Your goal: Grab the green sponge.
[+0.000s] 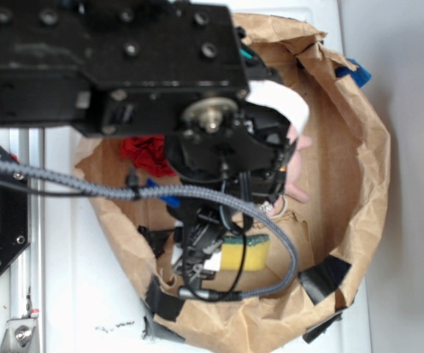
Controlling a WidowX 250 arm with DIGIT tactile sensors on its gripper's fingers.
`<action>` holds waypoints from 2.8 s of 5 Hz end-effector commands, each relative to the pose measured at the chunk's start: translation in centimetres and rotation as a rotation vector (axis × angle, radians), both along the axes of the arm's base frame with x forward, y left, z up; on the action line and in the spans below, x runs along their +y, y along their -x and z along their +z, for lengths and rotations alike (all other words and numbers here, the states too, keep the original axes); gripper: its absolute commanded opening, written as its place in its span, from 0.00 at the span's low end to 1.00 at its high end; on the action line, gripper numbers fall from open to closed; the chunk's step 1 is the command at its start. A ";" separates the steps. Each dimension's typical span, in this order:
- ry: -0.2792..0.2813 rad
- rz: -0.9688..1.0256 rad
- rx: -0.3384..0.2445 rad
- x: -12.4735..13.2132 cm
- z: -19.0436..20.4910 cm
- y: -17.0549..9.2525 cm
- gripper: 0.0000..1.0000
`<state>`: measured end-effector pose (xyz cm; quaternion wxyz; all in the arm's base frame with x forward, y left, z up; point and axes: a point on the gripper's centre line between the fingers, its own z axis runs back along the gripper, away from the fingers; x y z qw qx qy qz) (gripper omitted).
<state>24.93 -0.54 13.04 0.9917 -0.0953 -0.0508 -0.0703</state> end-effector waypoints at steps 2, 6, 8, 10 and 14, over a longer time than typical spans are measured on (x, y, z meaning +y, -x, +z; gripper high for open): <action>0.040 0.073 0.014 -1.0 -0.7 -0.1 1.00; 0.059 0.086 0.049 -0.5 -3.0 -1.3 1.00; 0.045 0.011 0.058 -1.6 -4.0 -0.6 1.00; 0.049 -0.001 0.072 -1.7 -3.1 0.4 1.00; 0.028 -0.103 0.102 -4.1 -4.9 -0.1 1.00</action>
